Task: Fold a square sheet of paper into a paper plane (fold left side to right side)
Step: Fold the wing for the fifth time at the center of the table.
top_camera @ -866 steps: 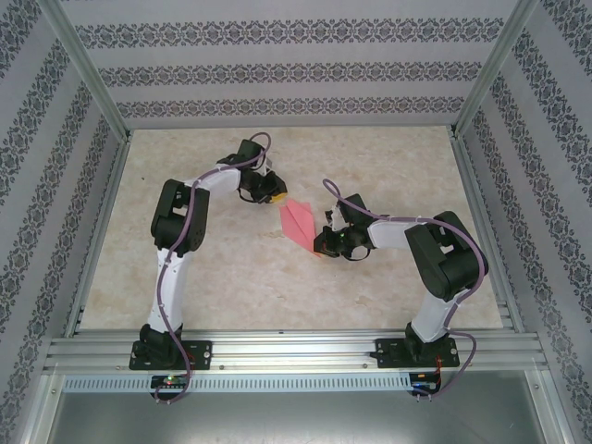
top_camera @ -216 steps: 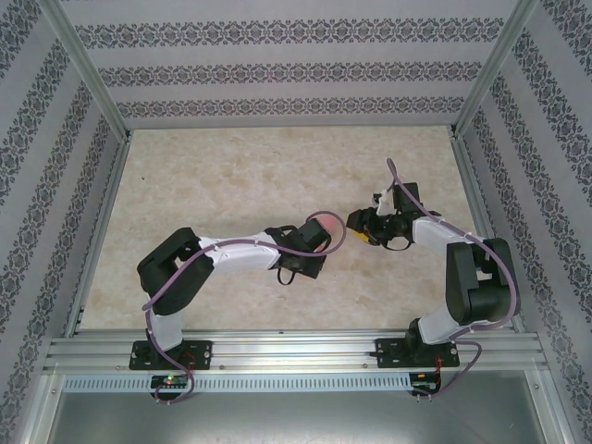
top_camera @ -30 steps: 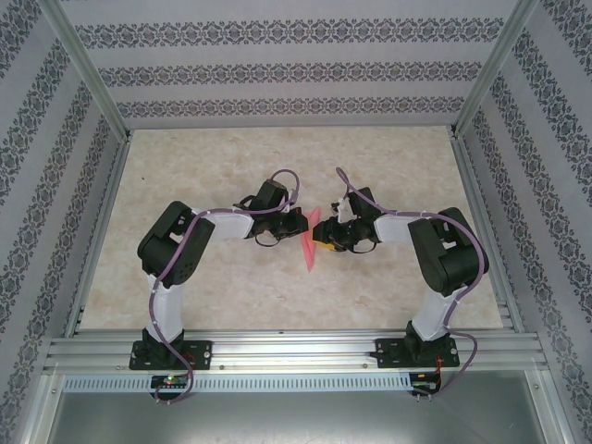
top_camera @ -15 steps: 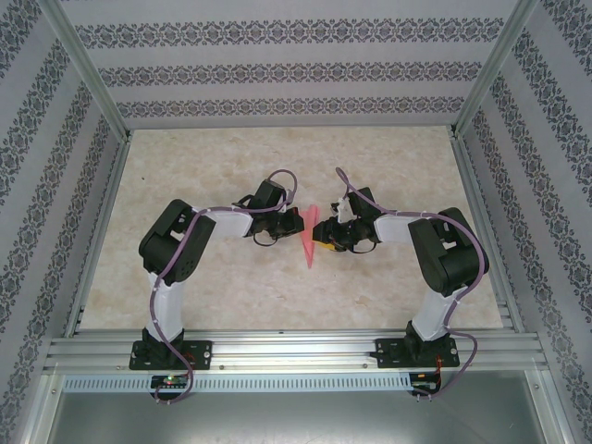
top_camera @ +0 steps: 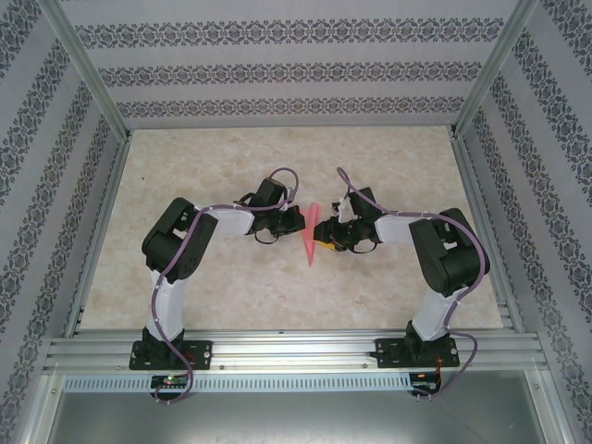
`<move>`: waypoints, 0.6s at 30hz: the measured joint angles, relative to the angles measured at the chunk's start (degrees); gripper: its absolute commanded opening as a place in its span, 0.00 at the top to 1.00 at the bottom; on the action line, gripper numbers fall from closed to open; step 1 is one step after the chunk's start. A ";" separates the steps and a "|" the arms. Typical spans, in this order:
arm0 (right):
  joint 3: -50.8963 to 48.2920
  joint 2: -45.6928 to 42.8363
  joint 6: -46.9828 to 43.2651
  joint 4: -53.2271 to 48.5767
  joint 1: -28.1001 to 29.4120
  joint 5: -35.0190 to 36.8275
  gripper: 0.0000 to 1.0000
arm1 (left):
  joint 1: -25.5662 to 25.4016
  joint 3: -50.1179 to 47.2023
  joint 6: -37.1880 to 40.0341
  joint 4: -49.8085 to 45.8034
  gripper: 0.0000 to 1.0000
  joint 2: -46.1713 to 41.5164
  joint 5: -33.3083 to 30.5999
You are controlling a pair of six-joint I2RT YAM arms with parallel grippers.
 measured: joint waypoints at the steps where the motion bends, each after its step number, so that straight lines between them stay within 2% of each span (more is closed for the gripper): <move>1: -0.04 -0.37 0.44 0.28 -0.92 -0.26 0.70 | 0.00 0.04 0.13 -0.04 0.95 0.00 0.09; 4: 0.37 -1.07 1.51 1.64 -3.93 -1.07 0.69 | 0.00 0.09 0.42 -0.07 0.95 0.00 0.42; 7: 2.43 -0.52 2.49 1.81 -5.46 -1.09 0.63 | 0.00 0.20 0.79 -0.11 0.95 0.00 0.52; 12: 7.48 3.17 3.76 2.97 -5.20 -1.68 0.54 | 0.00 0.52 1.05 -0.39 0.95 0.00 0.70; 18: 11.13 7.15 4.42 2.08 -4.55 -0.94 0.52 | 0.00 0.90 1.20 -0.76 0.95 0.00 0.72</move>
